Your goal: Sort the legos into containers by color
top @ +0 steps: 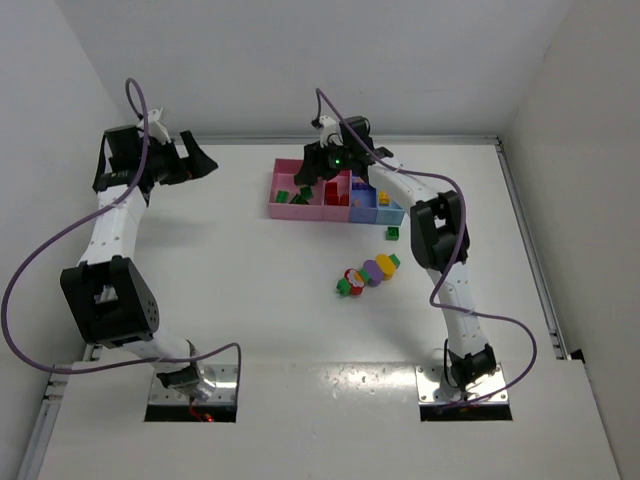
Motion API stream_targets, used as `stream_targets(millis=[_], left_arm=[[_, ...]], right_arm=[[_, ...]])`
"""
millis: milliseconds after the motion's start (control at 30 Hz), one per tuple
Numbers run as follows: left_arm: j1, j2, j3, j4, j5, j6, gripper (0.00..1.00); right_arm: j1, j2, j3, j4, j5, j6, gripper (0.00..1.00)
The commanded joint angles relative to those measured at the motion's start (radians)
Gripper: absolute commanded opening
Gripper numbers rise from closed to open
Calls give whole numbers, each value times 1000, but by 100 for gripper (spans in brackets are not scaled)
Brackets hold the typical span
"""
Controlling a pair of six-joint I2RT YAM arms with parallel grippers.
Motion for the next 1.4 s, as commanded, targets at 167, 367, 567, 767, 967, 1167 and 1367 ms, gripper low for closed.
stream_targets(millis=[167,367,567,767,967,1167,1367], left_arm=[[-92,-160,-104,139,42,103,100],[-362,-169,-147,180,-67,157,100],[-596,-154,-207,265,-427,56,100],[-697,-64,-164,254,-587,-43,100],[-717,-63,-141,245,-596,-7,100],[-708,-97,-187,254,-631,20,100],[-697,-126,-215,254,-651,29,100]], right_arm=[[14,-62,44,-13,85,-100,79],[-58,-350,-194,-140,174,-195,77],[-120,-775,-663,-272,367,-244,70],[-129,-978,-969,-295,428,-136,66],[-138,-952,-1057,-223,527,39,70],[-149,-796,-974,-156,611,131,73],[-158,-669,-913,-124,613,151,72]])
